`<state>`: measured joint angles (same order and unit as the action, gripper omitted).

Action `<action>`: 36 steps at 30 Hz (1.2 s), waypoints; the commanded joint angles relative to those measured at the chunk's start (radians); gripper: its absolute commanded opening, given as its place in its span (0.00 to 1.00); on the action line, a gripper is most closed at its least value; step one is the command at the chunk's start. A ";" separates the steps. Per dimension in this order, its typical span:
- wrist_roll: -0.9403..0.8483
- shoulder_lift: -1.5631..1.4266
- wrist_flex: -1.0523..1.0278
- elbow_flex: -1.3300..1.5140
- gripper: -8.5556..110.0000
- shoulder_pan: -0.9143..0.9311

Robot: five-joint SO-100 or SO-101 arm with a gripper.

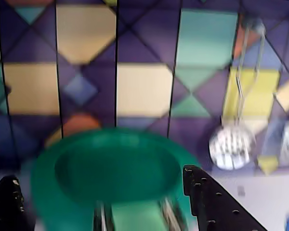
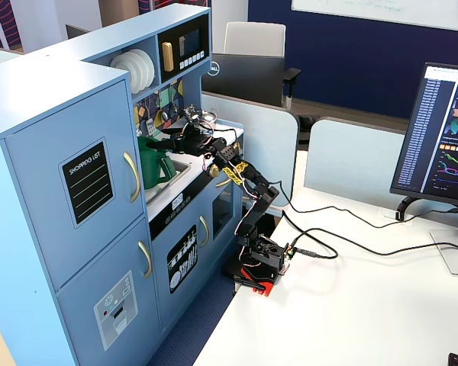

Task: Pick up the lid from the counter and put it on the green recipient

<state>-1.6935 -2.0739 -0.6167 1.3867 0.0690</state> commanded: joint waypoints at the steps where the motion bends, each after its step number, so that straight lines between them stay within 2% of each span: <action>1: -0.011 -0.261 -0.167 0.081 0.39 0.008; 9: -0.014 -0.747 -0.453 0.695 0.36 0.046; 12: -0.032 -0.838 -0.505 0.943 0.25 0.041; 15: -0.029 -0.904 -0.448 1.204 0.14 0.018; 17: -0.106 -0.933 -0.423 1.353 0.12 0.025; 19: -0.058 -0.956 -0.417 1.459 0.09 -0.008; 23: 0.049 -1.000 -0.428 1.601 0.07 -0.071; 27: 0.218 -1.003 -0.594 1.609 0.09 -0.115; 32: 0.193 -1.104 -0.904 1.611 0.09 -0.087; 36: 0.264 -1.104 -0.902 1.609 0.09 -0.072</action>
<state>-1.4772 -3.1799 -1.3453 2.9989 -0.0199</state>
